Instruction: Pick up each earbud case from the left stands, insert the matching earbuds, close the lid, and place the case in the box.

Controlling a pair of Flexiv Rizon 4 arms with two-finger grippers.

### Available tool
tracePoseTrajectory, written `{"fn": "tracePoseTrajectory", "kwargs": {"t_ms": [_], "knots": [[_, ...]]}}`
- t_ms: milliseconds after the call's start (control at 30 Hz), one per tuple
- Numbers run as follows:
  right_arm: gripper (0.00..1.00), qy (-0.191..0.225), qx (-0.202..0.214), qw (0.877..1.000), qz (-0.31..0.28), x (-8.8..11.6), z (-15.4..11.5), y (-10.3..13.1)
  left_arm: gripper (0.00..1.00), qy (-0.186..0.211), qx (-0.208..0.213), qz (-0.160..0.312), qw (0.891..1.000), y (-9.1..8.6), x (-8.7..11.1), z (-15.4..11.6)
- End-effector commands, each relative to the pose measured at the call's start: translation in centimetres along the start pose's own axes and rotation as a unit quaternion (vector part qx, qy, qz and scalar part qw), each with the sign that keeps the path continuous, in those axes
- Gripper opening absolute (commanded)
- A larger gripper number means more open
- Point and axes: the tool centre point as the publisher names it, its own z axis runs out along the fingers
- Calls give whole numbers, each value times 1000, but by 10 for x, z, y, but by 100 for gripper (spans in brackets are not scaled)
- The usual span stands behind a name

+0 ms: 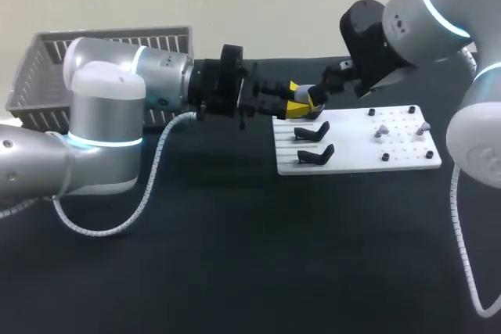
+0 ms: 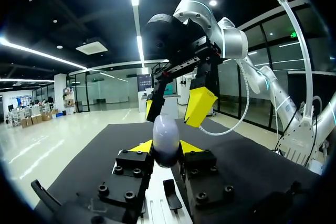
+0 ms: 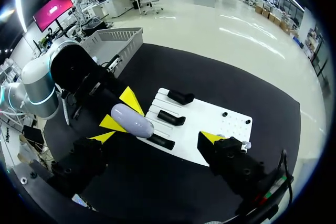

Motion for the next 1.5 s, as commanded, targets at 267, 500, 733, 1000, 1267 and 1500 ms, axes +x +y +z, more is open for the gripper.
{"fn": "tracePoseTrajectory", "kwargs": {"t_ms": [267,500,733,1000,1267,1500], "knots": [[100,-16,5,1000,10,-3,4,-6,0,-2,-1,1,1000,0,1,0],[100,-40,18,999,16,-8,-3,-12,0,-2,-1,1,1000,0,1,0],[100,-80,57,995,-5,-16,-27,-17,0,-2,-1,1,1000,0,1,0],[100,-28,122,992,-10,5,-39,-48,0,-2,-1,1,1000,0,1,0],[100,79,139,987,15,41,-26,-101,0,-2,-1,1,1000,0,1,0],[100,130,137,982,6,61,-14,-141,0,-2,-1,1,1000,0,1,0]]}}
